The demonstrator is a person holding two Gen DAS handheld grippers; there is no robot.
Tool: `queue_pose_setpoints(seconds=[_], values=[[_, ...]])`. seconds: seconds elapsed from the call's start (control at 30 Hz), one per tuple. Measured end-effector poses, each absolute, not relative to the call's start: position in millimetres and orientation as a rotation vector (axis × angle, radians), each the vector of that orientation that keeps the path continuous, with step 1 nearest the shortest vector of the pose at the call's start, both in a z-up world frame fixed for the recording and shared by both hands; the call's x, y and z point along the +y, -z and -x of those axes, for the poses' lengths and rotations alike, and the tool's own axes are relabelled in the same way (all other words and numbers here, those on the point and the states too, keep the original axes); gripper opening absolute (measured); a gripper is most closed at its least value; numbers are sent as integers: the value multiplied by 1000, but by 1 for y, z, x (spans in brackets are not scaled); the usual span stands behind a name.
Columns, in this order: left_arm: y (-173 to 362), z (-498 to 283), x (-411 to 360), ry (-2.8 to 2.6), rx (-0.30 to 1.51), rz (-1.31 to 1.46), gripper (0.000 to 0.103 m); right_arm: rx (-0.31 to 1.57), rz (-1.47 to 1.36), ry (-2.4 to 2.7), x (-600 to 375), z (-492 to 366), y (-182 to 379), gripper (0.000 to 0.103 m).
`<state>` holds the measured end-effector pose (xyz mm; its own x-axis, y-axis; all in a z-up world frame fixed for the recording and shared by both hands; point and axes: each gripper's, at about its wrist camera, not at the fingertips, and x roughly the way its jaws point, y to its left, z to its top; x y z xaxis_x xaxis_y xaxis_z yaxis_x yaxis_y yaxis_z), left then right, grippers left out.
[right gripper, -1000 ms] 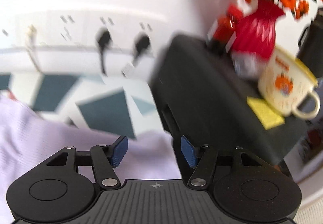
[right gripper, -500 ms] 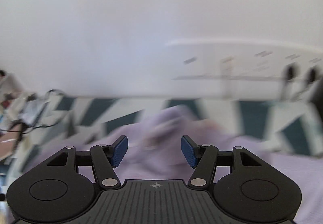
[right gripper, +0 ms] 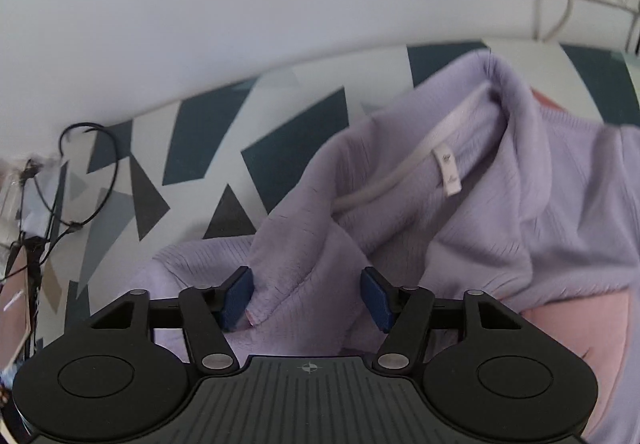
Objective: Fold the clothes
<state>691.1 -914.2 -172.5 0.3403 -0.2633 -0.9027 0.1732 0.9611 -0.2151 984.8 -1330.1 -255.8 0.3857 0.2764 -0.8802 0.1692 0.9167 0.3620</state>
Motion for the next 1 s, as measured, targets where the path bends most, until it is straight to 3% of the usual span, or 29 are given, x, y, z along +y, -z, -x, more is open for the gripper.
queue_pose_setpoints(seconds=[0.03,0.07,0.1,0.4,0.67,0.8,0.87,0.9,0.93,0.97,1.0], values=[[169,-693,-911,293,1189,99,22,1189,-444,-65,-1328,-986,256,27],[163,-694,-907,297,1181,106,21,1191,-449,-58,-1325,-987,255,18],[157,-695,-903,302,1176,114,19,1176,-432,-52,-1321,-987,252,16],[90,-724,-853,289,1057,172,17,845,-467,-194,-1325,-1002,186,13],[55,-810,-832,133,860,202,18,666,-491,-222,-1319,-1051,187,13],[81,-840,-851,107,899,137,31,715,-453,-129,-1308,-1074,220,13],[93,-846,-855,87,909,126,34,755,-448,-63,-1304,-1082,239,21],[99,-849,-856,78,913,120,47,770,-457,-29,-1303,-1083,247,24],[99,-849,-854,66,908,129,66,782,-466,5,-1303,-1084,254,34],[98,-847,-850,62,898,134,74,785,-474,36,-1303,-1083,258,49],[97,-845,-846,57,888,139,78,788,-476,57,-1303,-1081,260,57]])
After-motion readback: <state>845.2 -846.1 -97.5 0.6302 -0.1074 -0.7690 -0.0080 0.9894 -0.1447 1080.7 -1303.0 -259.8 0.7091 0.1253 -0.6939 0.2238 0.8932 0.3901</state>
